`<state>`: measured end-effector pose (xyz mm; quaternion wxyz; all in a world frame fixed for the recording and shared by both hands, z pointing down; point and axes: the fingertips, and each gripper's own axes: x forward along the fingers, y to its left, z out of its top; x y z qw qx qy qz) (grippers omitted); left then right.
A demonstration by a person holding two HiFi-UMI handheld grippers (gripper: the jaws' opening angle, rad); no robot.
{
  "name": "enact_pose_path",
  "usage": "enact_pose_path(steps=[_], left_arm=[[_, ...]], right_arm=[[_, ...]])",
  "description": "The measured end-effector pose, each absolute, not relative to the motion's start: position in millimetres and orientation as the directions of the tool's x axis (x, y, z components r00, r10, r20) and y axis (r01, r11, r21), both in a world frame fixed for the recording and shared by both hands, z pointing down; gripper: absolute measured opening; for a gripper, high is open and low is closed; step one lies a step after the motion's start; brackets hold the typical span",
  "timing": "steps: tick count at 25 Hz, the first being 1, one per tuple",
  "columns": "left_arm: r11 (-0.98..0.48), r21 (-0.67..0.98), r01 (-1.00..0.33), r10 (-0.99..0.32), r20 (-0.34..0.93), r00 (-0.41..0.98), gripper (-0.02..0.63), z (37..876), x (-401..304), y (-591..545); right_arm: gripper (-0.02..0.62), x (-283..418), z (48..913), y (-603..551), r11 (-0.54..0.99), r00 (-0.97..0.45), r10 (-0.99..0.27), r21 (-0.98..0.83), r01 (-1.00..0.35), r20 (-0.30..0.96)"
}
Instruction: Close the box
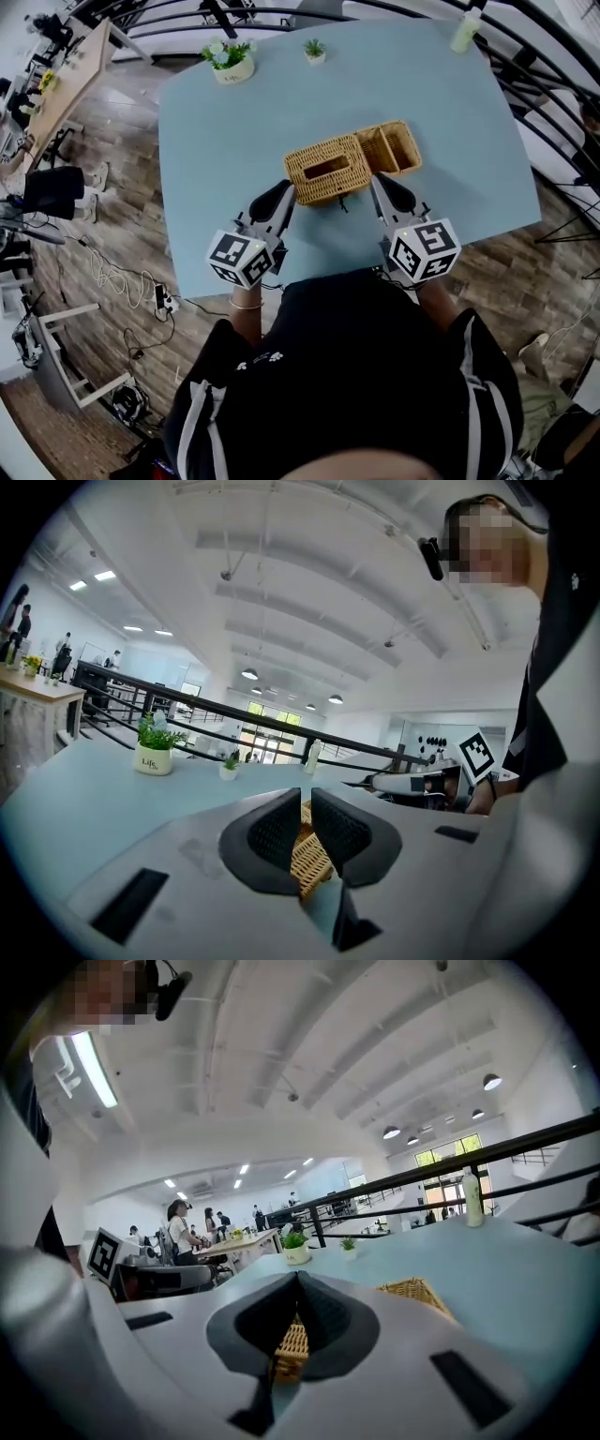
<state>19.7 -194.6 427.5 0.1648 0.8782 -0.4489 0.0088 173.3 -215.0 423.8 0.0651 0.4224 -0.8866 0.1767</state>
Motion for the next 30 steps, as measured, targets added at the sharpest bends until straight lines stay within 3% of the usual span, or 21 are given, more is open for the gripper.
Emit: enact_pose_path(steps=[30], left_arm=[[-0.531,0.250,-0.810,-0.795,0.185,0.578,0.040,429.1,10.8,-189.2]], right_arm=[[0.000,165.2,427.8,-217.1,0.588,-0.636,-0.715,-0.243,-0.772,0.291]])
